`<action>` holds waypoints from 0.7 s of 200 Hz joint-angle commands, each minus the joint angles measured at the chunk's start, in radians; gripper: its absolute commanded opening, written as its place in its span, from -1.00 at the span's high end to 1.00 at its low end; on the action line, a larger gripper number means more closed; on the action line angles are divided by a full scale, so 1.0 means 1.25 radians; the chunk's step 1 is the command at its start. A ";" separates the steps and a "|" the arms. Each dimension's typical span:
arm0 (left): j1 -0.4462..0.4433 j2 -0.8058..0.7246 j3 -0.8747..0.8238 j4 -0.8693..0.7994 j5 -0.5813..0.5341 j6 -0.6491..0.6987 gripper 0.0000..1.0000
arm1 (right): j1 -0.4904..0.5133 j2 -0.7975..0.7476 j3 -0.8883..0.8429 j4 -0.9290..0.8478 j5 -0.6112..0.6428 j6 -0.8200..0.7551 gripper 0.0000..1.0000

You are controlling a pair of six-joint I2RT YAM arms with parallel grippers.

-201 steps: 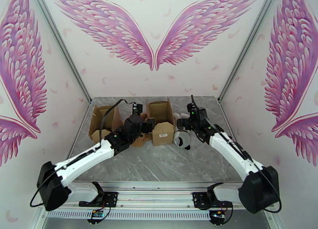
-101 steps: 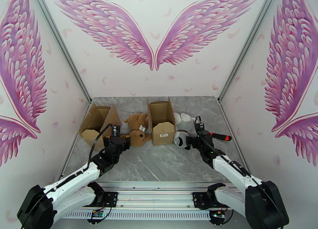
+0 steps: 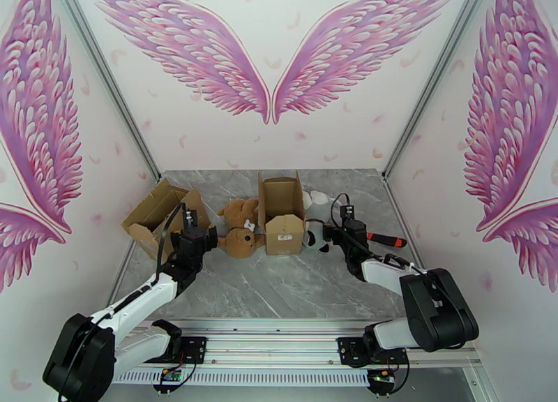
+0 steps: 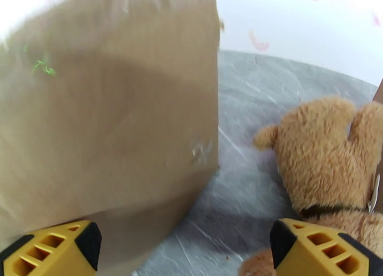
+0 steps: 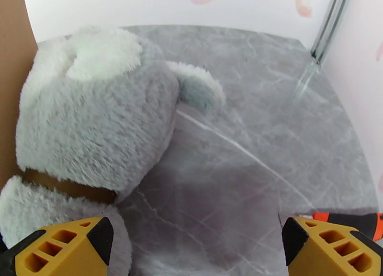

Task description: Unpack the express box

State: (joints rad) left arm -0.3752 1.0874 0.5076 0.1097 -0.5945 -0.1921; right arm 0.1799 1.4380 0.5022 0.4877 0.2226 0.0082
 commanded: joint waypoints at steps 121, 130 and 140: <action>0.257 0.332 -0.103 0.616 0.251 0.164 -0.96 | -0.057 0.089 -0.090 0.314 -0.077 -0.020 -0.98; 0.265 0.343 -0.103 0.607 0.268 0.156 -0.97 | -0.058 0.089 -0.089 0.314 -0.077 -0.020 -0.98; 0.268 0.354 -0.105 0.629 0.277 0.158 -0.98 | -0.058 0.089 -0.089 0.315 -0.078 -0.020 -0.98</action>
State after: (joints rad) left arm -0.0566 1.4948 0.3794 0.7338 -0.3374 -0.0273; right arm 0.1177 1.5486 0.3664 0.8787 0.1272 -0.0257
